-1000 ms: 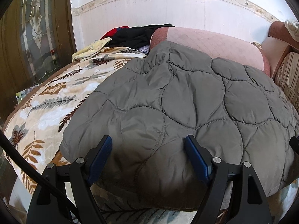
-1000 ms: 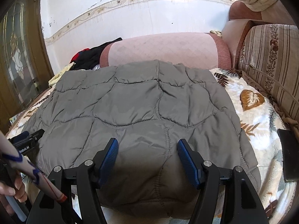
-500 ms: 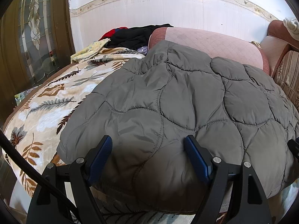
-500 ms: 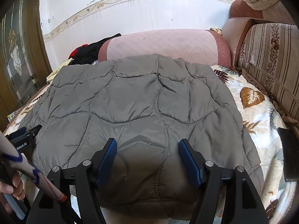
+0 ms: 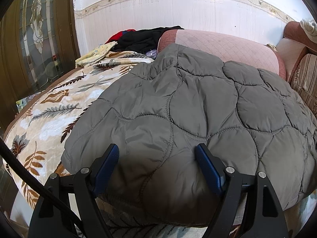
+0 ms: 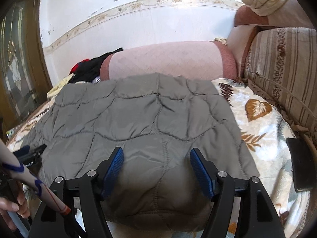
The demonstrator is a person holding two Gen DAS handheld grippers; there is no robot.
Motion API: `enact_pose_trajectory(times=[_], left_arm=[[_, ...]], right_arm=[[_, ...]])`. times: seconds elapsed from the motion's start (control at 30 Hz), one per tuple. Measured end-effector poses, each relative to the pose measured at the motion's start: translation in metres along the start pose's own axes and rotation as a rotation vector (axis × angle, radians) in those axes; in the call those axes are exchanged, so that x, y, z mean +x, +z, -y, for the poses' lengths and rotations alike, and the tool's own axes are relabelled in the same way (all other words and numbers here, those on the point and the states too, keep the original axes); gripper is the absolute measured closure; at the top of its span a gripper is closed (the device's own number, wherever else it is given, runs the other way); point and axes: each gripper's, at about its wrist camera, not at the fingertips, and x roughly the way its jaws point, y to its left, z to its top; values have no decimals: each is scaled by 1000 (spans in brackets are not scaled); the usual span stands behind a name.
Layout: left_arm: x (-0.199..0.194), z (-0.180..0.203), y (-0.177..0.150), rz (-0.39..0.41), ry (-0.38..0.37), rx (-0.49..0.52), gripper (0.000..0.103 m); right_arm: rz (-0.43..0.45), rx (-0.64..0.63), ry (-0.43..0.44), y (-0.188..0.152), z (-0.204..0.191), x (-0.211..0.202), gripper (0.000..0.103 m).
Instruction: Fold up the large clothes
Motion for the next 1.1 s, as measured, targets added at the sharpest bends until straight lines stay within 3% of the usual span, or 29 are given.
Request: enact_pose_trajectory(times=[0.13, 0.23, 0.37, 0.4, 0.47, 0.53, 0.73, 0.83, 0.9, 1.1], left_arm=[[-23, -4, -1, 17, -25, -10, 24], [-63, -11, -2, 51, -68, -21, 23], [-129, -21, -1, 137, -82, 2, 0], [-138, -22, 0, 141, -87, 20, 0], [-158, -22, 3, 142, -67, 62, 0], [-174, -23, 4, 168, 11, 88, 0], [-200, -31, 6, 188, 141, 133, 0], [-208, -27, -5, 242, 217, 189, 0], [-212, -24, -9, 260, 228, 202, 0], [-205, -26, -9, 222, 170, 174, 0]], right_arm=[[16, 9, -30, 1, -4, -22, 28], [48, 32, -18, -1, -14, -61, 17], [107, 3, 2, 3, -34, -114, 9], [128, -15, -7, 6, -41, -130, 9], [195, -29, -6, 9, -48, -157, 4], [231, -34, -12, 10, -53, -172, 0], [239, -43, -36, 6, -59, -185, 0], [257, -41, -45, 0, -63, -193, 0], [280, -54, -48, -4, -67, -198, 0], [282, -100, -49, -7, -76, -197, 0]])
